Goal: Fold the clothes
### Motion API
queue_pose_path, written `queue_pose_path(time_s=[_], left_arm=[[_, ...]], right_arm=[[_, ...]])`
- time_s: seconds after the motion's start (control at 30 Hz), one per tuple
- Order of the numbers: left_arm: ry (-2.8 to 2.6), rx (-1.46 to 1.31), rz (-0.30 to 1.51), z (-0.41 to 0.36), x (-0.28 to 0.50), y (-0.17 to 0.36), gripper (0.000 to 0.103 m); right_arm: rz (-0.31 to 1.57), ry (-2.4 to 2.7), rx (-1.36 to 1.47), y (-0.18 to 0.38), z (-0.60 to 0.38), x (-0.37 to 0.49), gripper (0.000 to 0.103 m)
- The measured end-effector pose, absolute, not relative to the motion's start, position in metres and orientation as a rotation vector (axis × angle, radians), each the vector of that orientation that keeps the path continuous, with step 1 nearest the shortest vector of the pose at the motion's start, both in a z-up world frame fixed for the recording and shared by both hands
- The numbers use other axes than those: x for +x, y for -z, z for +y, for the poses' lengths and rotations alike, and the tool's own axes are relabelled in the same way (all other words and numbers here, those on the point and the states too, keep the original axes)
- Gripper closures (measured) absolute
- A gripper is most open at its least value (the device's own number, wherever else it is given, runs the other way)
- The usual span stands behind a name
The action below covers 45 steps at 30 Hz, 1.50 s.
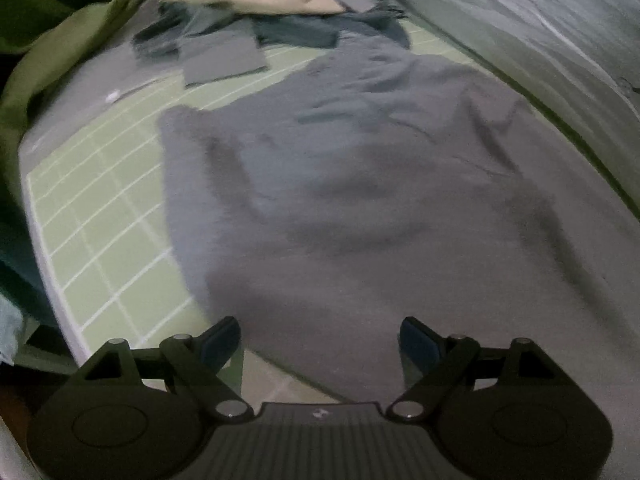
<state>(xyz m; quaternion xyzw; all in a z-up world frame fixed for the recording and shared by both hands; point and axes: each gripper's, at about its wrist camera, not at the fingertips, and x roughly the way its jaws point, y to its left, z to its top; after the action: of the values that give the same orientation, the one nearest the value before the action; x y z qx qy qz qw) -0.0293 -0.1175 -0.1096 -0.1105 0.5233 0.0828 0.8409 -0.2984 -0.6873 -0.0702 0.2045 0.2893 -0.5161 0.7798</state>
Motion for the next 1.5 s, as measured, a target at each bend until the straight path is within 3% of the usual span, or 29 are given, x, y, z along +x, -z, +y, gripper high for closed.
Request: queue_pose_path(time_s=[0.43, 0.53, 0.63, 0.67, 0.93, 1.1, 1.23, 1.27, 1.3, 1.33, 1.37, 1.4, 1.5], left_arm=[[-0.228, -0.303, 1.096, -0.045, -0.002, 0.117, 0.017], [-0.241, -0.305, 1.084, -0.041, 0.009, 0.120, 0.035], [-0.221, -0.319, 1.048, -0.037, 0.019, 0.119, 0.098], [-0.211, -0.336, 1.041, -0.034, 0.023, 0.118, 0.101], [-0.192, -0.277, 0.807, -0.003, 0.029, 0.041, 0.101], [-0.263, -0.232, 0.869, 0.017, 0.014, 0.061, 0.101], [-0.304, -0.265, 0.958, 0.028, 0.000, 0.080, 0.091], [-0.313, -0.252, 0.970, 0.027, -0.004, 0.081, 0.080], [-0.317, -0.242, 0.975, 0.024, -0.006, 0.080, 0.075], [-0.318, -0.238, 0.977, 0.021, -0.009, 0.080, 0.060], [-0.319, -0.242, 0.976, 0.018, -0.013, 0.080, 0.048], [-0.321, -0.248, 0.970, 0.017, -0.016, 0.079, 0.044], [-0.325, -0.267, 0.952, 0.006, -0.025, 0.075, 0.033]], right_arm=[[0.636, 1.175, 0.609, 0.097, -0.671, -0.325, 0.102], [0.611, 1.174, 0.583, 0.084, -0.668, -0.325, 0.102], [0.587, 1.173, 0.557, 0.072, -0.665, -0.326, 0.102], [0.579, 1.173, 0.549, 0.067, -0.664, -0.326, 0.102], [0.515, 1.168, 0.485, 0.034, -0.657, -0.330, 0.102], [0.609, 1.162, 0.543, 0.069, -0.644, -0.354, 0.102], [0.681, 1.160, 0.696, 0.113, -0.639, -0.374, 0.101], [0.692, 1.160, 0.727, 0.121, -0.638, -0.378, 0.100], [0.693, 1.156, 0.733, 0.123, -0.637, -0.380, 0.095], [0.694, 1.152, 0.739, 0.124, -0.637, -0.381, 0.078], [0.695, 1.148, 0.744, 0.126, -0.636, -0.383, 0.067], [0.696, 1.143, 0.750, 0.128, -0.635, -0.384, 0.054], [0.698, 1.131, 0.768, 0.133, -0.634, -0.389, 0.044]])
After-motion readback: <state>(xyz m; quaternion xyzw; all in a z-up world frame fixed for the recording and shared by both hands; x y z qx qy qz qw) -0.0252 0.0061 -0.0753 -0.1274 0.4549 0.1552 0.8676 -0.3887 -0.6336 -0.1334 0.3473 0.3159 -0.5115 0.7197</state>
